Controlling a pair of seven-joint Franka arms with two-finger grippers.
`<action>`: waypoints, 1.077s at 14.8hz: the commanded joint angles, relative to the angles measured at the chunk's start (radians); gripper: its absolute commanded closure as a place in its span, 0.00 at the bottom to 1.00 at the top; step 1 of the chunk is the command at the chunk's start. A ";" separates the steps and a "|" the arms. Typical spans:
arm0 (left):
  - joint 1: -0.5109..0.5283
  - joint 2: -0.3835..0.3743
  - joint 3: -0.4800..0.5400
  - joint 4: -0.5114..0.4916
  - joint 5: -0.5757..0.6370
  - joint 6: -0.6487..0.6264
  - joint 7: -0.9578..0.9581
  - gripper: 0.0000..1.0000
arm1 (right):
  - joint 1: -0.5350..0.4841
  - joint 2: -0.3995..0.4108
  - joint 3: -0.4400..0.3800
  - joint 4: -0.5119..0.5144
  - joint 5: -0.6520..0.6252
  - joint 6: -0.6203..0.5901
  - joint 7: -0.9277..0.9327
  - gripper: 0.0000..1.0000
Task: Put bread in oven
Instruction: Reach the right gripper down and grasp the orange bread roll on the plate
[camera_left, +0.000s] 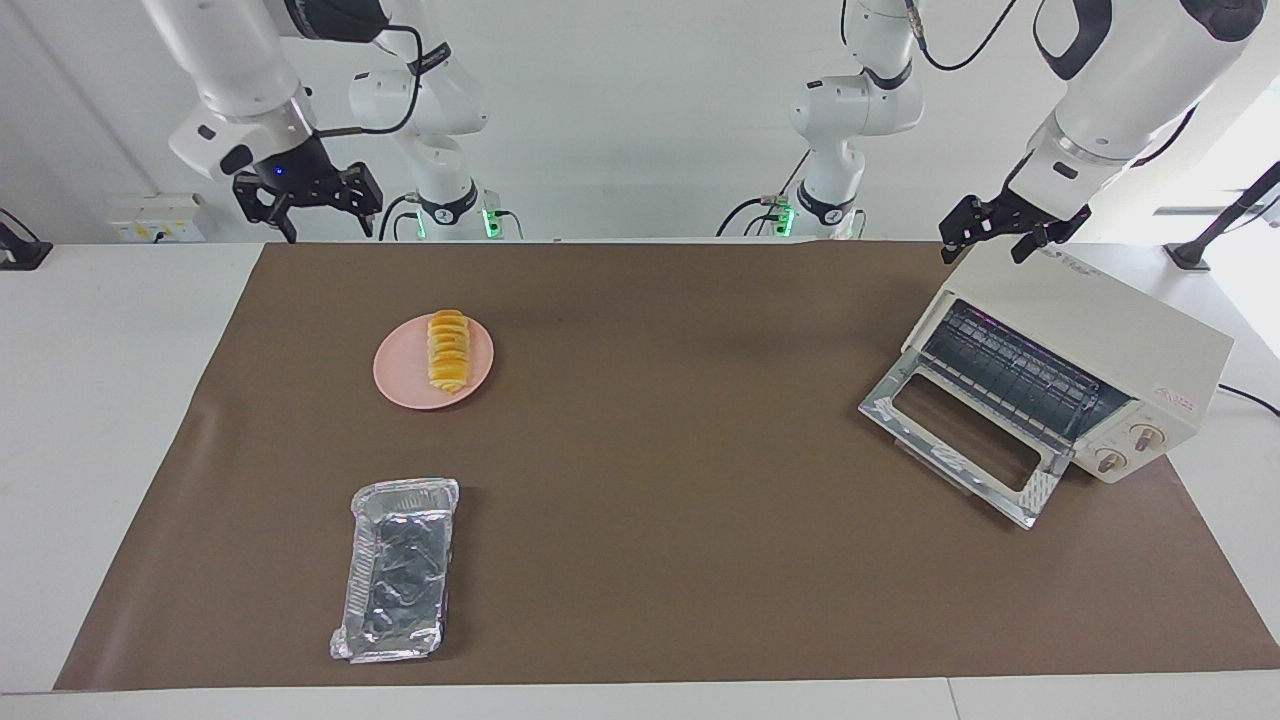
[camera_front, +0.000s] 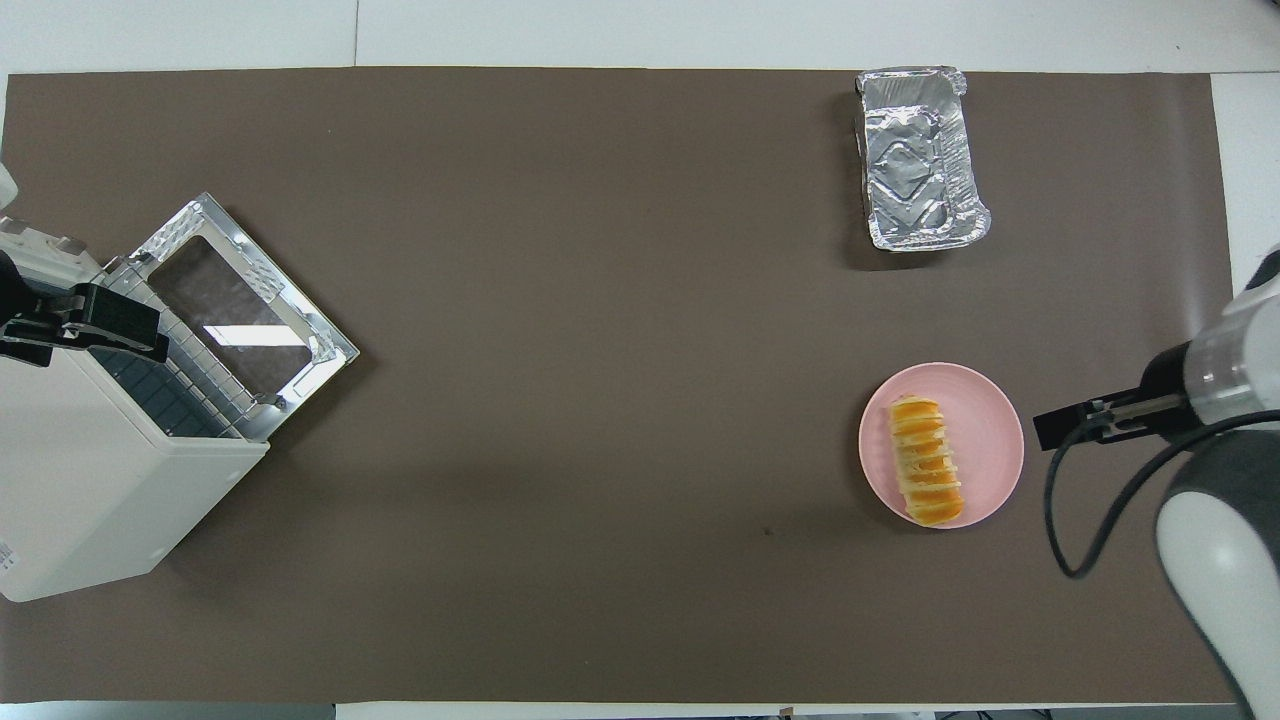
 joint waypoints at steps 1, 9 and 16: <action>0.001 -0.024 0.002 -0.024 0.000 0.001 0.011 0.00 | 0.049 -0.057 0.004 -0.202 0.010 0.157 0.036 0.00; 0.001 -0.024 0.002 -0.024 0.000 0.001 0.009 0.00 | 0.058 0.061 0.004 -0.426 0.008 0.528 0.018 0.00; 0.001 -0.024 0.002 -0.024 0.000 0.001 0.009 0.00 | 0.060 0.155 0.006 -0.427 0.008 0.686 -0.004 0.00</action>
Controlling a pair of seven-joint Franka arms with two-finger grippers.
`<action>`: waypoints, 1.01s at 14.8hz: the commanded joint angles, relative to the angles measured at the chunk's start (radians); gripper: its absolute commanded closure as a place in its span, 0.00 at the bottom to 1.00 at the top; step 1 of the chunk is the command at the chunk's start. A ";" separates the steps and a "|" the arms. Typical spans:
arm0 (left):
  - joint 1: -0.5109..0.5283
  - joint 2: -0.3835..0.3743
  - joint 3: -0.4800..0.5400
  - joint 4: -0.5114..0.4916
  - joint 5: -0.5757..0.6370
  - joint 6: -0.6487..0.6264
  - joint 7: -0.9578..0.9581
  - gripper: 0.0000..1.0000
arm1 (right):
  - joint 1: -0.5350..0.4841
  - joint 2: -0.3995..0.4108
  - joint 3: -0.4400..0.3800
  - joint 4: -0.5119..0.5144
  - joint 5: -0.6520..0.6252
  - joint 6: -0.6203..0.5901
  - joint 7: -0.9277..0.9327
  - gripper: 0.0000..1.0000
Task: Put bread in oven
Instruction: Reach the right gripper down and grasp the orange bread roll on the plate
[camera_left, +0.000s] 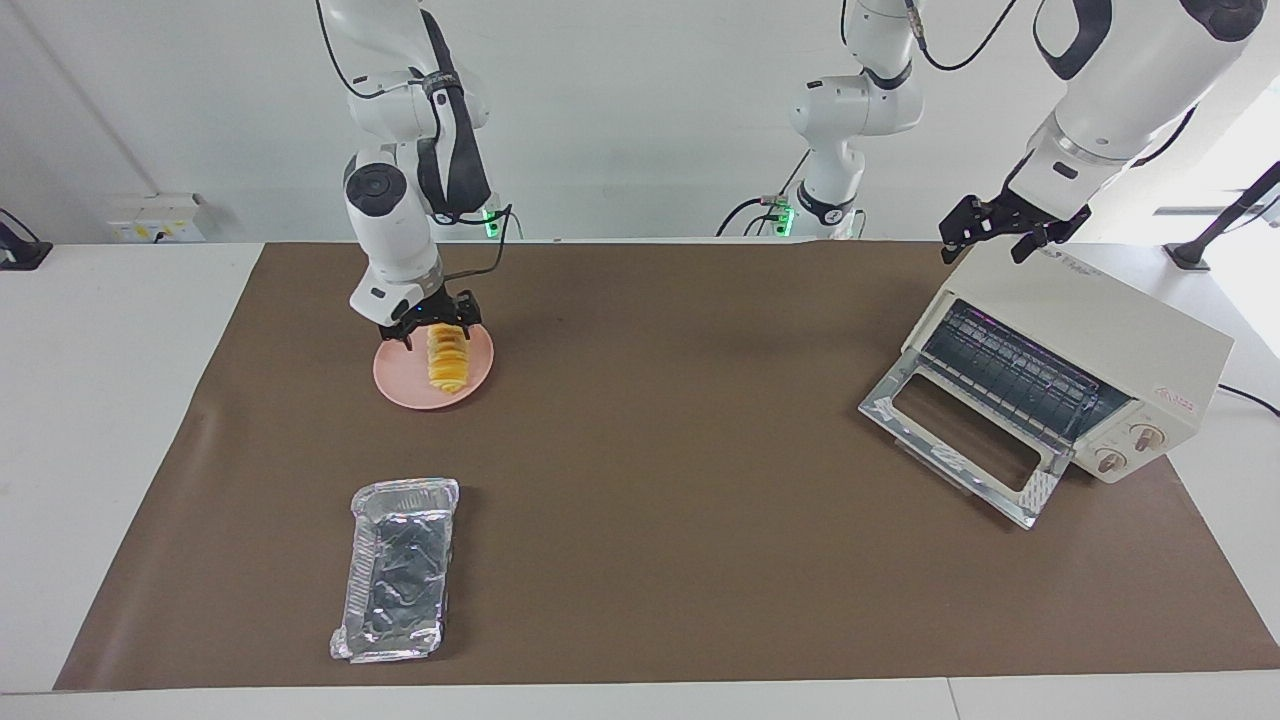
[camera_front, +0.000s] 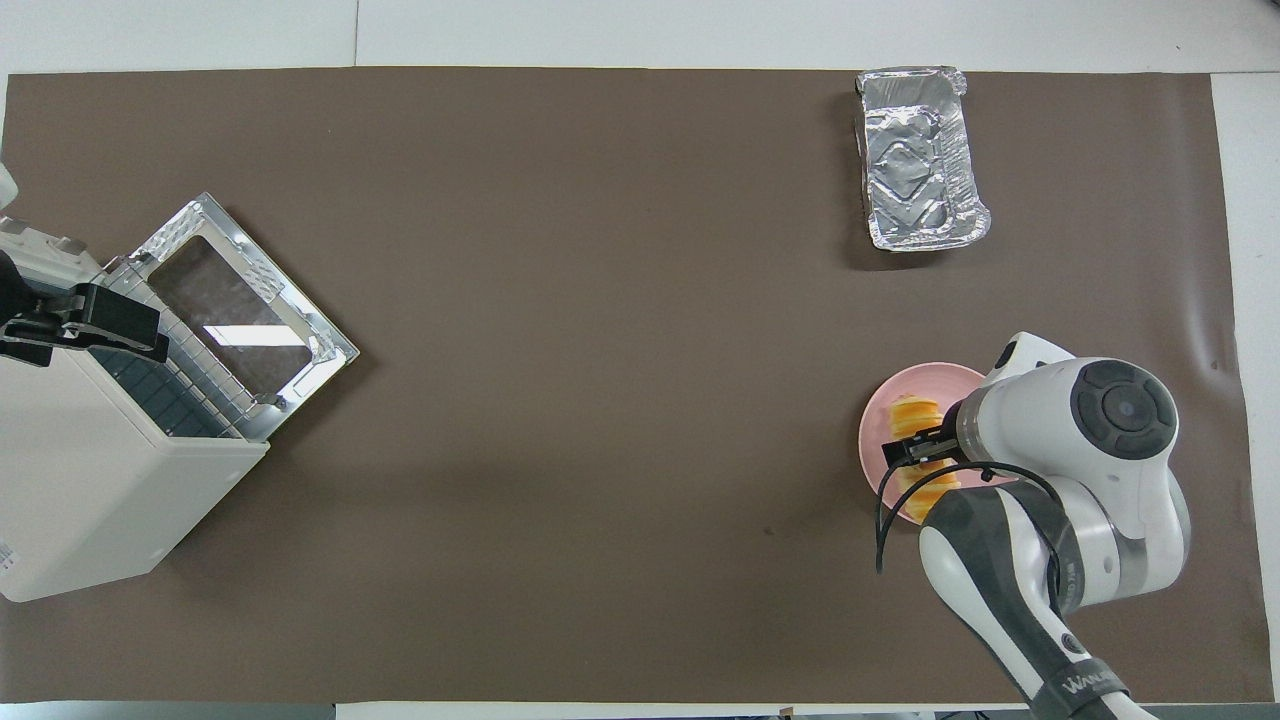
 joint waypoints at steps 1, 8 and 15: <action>0.001 -0.024 0.002 -0.024 0.000 0.002 0.011 0.00 | -0.005 0.021 0.001 -0.003 0.008 0.042 -0.023 0.00; 0.001 -0.024 0.002 -0.024 0.000 0.002 0.009 0.00 | -0.008 0.041 0.000 -0.031 0.008 0.118 -0.048 0.00; 0.001 -0.024 0.002 -0.024 0.000 0.002 0.011 0.00 | -0.008 0.042 0.001 -0.030 0.008 0.115 -0.019 1.00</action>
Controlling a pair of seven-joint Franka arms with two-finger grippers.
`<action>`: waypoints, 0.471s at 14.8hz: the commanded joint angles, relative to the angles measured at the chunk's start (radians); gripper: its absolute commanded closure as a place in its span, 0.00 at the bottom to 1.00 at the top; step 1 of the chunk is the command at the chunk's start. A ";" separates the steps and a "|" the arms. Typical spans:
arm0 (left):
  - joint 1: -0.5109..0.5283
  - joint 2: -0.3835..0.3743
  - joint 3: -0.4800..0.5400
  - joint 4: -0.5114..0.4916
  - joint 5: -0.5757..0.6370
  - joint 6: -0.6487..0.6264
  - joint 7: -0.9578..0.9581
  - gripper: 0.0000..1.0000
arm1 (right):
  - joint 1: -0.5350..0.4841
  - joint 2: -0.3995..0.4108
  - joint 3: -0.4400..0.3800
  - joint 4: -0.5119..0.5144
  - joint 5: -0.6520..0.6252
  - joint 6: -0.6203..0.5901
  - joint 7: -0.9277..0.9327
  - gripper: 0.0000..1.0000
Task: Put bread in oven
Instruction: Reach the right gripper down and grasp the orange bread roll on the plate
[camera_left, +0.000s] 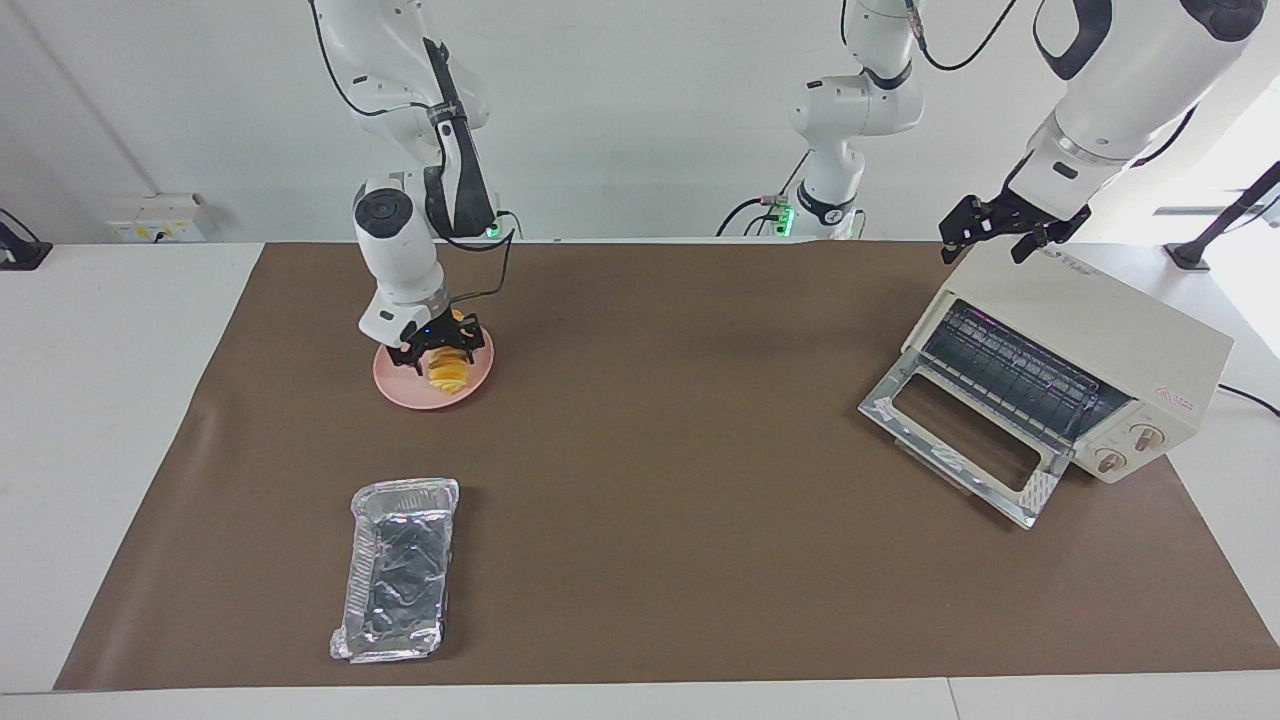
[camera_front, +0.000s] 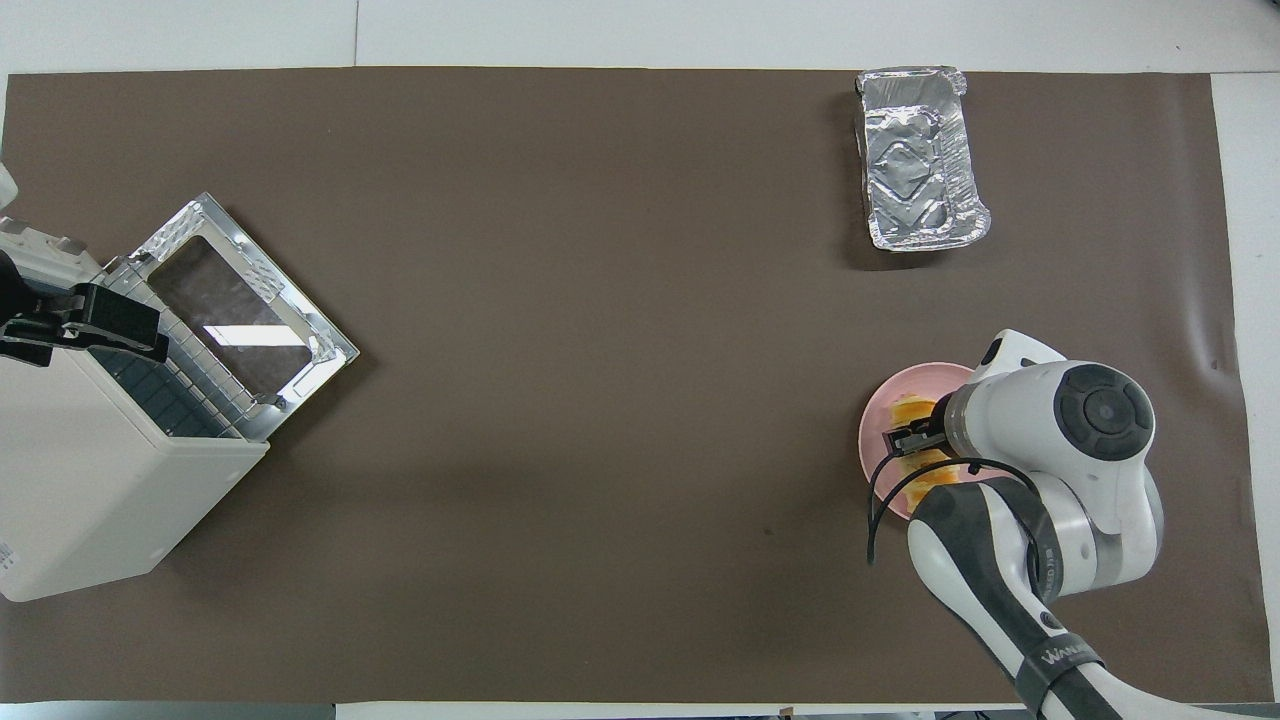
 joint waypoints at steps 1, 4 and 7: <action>0.001 -0.024 0.002 -0.024 0.000 0.002 0.011 0.00 | -0.007 -0.003 0.003 -0.010 0.008 0.020 0.001 1.00; 0.001 -0.024 0.002 -0.024 0.000 0.001 0.011 0.00 | -0.006 0.005 0.003 0.028 0.008 -0.033 -0.007 1.00; 0.001 -0.024 0.002 -0.024 0.000 0.002 0.011 0.00 | -0.007 0.026 0.002 0.206 0.008 -0.252 -0.007 1.00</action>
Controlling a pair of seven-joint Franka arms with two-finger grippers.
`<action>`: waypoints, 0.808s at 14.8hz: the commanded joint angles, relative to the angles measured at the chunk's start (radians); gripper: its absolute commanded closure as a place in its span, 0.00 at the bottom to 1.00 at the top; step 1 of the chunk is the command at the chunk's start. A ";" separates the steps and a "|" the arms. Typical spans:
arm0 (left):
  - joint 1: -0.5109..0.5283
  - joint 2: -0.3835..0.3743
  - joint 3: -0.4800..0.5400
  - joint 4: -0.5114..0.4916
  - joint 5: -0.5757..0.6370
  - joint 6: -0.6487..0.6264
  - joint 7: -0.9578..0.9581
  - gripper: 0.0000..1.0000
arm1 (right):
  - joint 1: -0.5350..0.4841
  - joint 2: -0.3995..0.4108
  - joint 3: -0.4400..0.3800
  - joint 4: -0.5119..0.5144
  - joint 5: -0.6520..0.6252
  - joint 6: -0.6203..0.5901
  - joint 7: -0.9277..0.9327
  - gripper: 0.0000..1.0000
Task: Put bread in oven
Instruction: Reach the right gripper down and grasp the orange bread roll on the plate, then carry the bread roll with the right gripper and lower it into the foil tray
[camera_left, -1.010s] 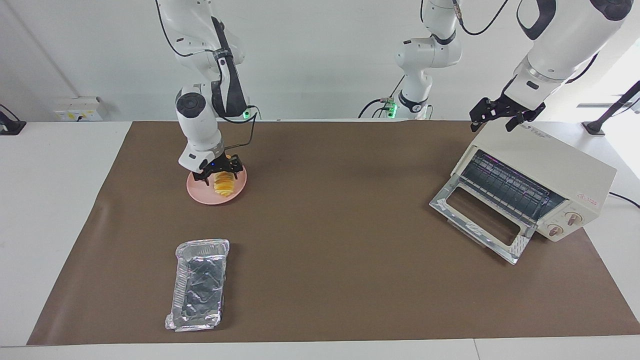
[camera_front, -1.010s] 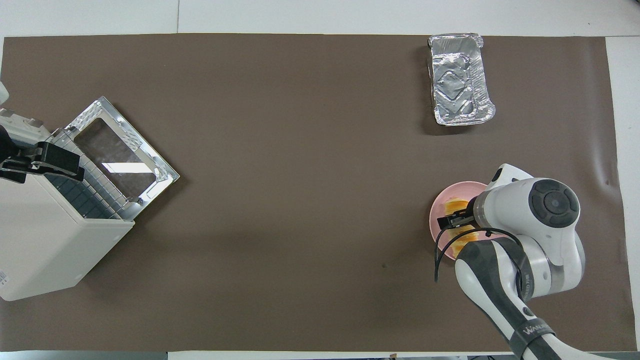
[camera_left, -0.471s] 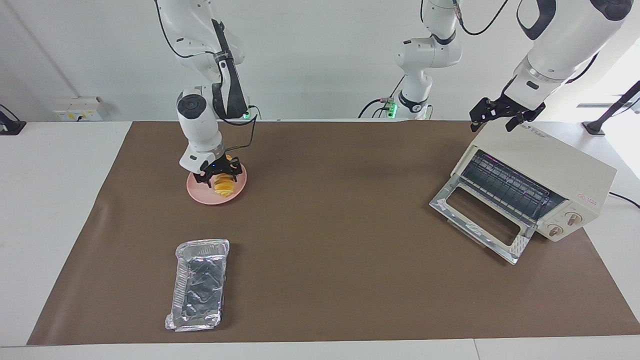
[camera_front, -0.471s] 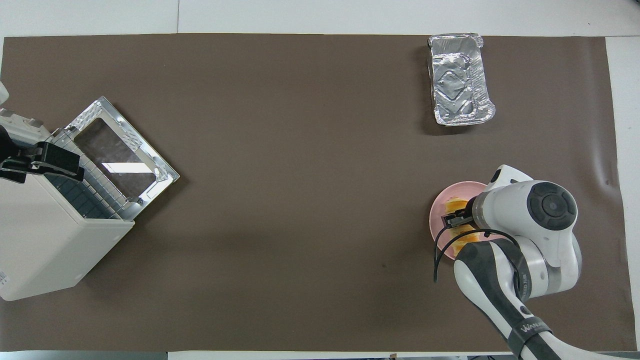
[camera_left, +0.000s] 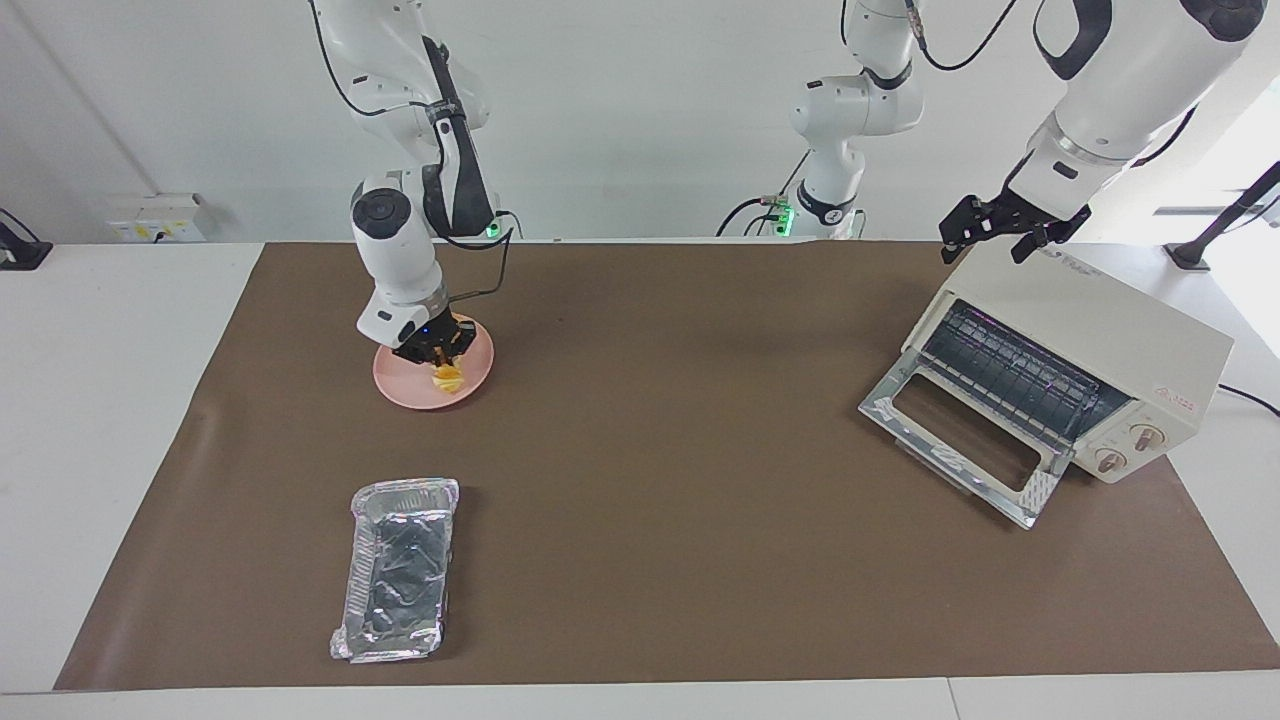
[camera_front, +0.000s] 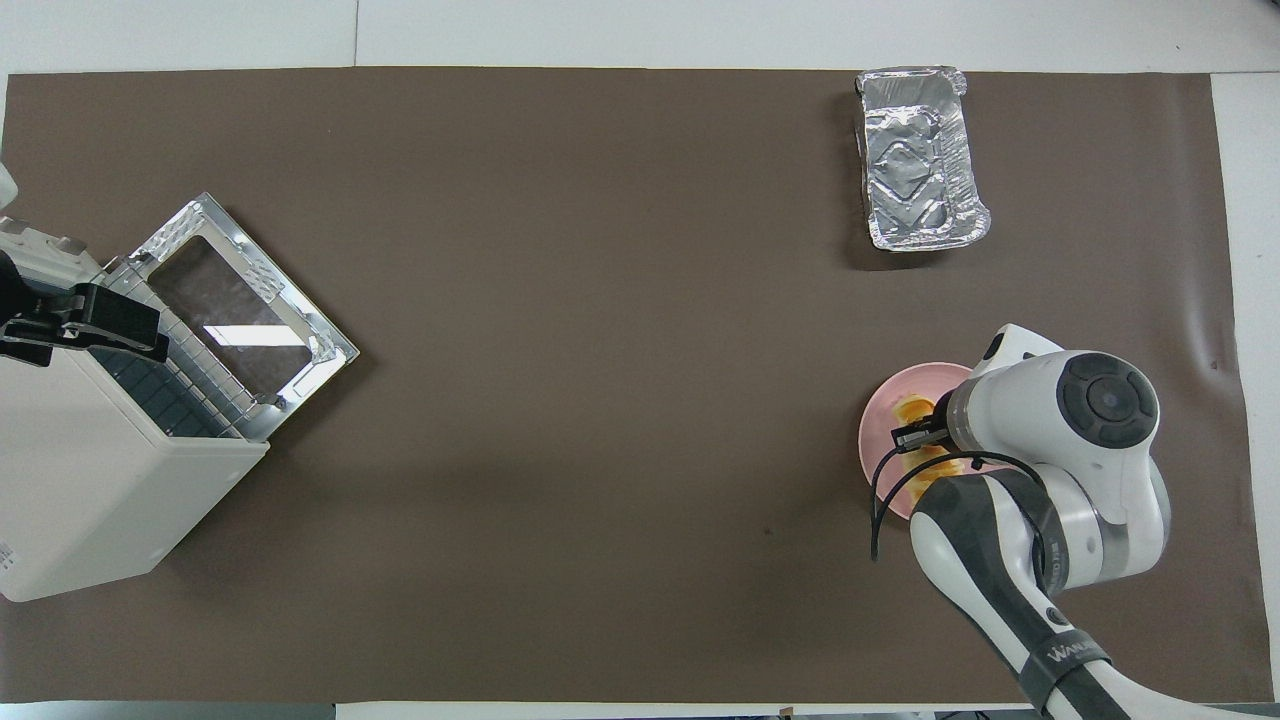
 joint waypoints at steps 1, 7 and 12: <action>0.001 -0.024 0.002 -0.024 0.000 0.001 0.011 0.00 | -0.016 0.058 0.002 0.250 0.008 -0.238 -0.008 1.00; 0.001 -0.024 0.002 -0.024 0.000 0.002 0.011 0.00 | -0.053 0.285 -0.003 0.795 0.013 -0.461 -0.010 1.00; 0.001 -0.024 0.002 -0.024 0.000 0.001 0.009 0.00 | -0.052 0.591 -0.009 1.210 -0.010 -0.562 -0.008 1.00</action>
